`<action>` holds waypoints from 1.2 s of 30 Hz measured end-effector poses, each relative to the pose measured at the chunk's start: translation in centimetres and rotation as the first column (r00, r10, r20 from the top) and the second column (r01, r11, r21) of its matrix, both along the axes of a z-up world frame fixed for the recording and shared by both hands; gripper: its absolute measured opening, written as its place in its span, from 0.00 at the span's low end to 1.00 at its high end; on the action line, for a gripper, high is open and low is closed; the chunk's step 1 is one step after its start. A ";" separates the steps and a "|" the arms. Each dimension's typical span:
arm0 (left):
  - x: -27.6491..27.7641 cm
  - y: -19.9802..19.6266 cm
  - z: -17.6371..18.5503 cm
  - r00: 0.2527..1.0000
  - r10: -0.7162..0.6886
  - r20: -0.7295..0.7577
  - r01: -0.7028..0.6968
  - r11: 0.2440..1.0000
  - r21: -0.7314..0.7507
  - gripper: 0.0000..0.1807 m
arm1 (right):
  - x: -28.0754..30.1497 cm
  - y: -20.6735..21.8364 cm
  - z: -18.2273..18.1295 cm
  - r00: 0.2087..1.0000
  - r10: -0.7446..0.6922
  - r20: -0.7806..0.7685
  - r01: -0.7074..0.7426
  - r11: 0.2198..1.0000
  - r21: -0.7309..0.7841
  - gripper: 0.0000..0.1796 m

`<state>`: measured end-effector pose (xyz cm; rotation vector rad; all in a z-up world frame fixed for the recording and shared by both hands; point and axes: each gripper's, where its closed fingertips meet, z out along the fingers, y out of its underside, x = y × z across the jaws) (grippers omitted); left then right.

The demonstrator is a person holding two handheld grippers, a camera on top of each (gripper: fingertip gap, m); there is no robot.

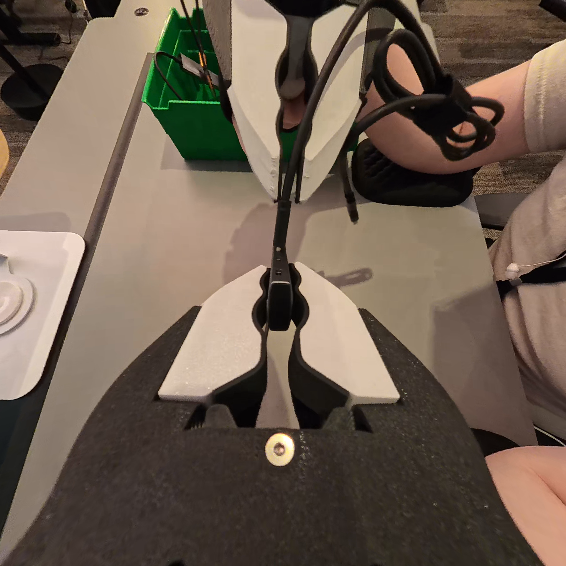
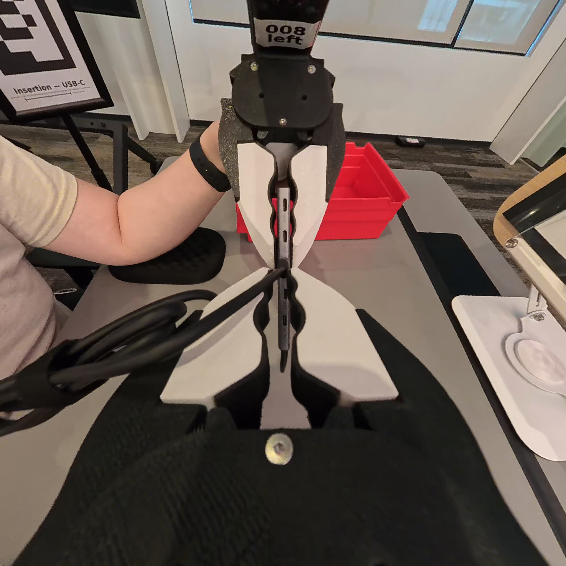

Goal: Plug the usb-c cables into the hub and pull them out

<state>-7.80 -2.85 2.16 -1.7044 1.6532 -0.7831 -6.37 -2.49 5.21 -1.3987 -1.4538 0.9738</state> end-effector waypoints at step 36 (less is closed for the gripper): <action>1.2 -0.3 2.1 0.985 -0.054 0.166 0.058 0.998 -0.021 0.05 | 0.0 0.2 1.4 0.987 0.054 -0.152 -0.069 0.993 -0.091 0.04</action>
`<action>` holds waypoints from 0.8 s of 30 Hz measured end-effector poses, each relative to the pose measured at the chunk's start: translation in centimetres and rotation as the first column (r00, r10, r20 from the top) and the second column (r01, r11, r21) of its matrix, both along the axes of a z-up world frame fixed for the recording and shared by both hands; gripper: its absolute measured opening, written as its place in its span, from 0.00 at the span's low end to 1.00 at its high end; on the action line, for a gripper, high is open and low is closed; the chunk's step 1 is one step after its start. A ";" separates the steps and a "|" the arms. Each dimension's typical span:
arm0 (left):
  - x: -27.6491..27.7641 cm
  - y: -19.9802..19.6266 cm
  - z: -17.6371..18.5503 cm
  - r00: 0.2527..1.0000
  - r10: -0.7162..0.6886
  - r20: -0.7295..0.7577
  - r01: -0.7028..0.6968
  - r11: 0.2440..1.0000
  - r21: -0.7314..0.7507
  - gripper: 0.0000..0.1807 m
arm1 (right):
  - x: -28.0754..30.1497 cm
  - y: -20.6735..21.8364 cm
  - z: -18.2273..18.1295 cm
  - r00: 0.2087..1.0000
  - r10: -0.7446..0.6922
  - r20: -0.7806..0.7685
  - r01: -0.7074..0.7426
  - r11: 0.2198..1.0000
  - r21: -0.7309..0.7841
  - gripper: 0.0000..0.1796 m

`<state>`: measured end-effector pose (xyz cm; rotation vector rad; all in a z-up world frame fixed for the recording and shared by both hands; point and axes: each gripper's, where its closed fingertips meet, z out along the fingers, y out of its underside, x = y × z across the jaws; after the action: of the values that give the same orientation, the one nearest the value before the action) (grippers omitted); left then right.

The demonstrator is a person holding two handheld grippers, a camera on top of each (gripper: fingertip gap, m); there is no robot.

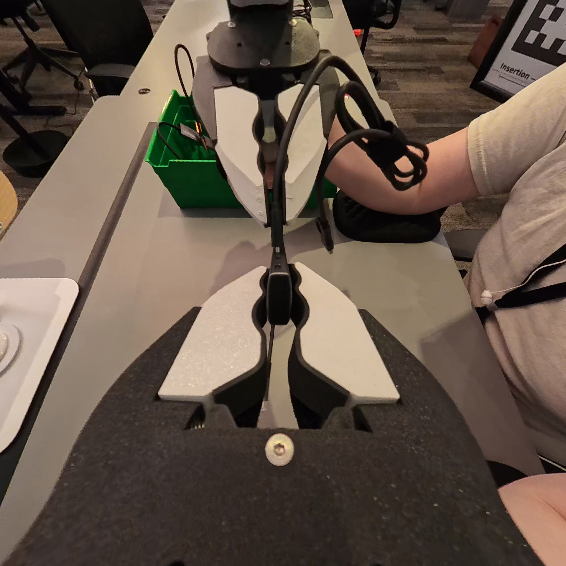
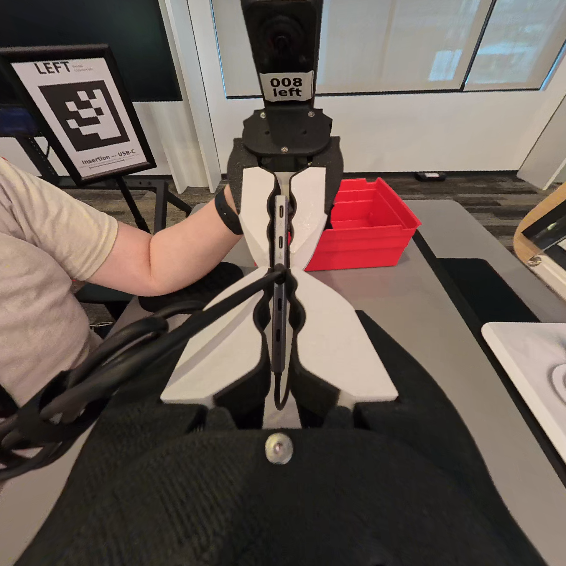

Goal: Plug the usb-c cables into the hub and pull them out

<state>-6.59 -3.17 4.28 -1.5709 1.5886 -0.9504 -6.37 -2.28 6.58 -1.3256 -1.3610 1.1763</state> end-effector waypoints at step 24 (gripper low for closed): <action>-0.2 0.3 0.1 0.998 0.068 -0.016 -0.069 0.995 -0.065 0.06 | -0.3 0.7 -0.4 0.998 0.032 -0.052 -0.039 0.991 -0.129 0.04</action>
<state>-6.80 -2.84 4.39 -1.6696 1.5163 -0.9650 -6.66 -1.58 6.16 -1.3587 -1.2957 1.3327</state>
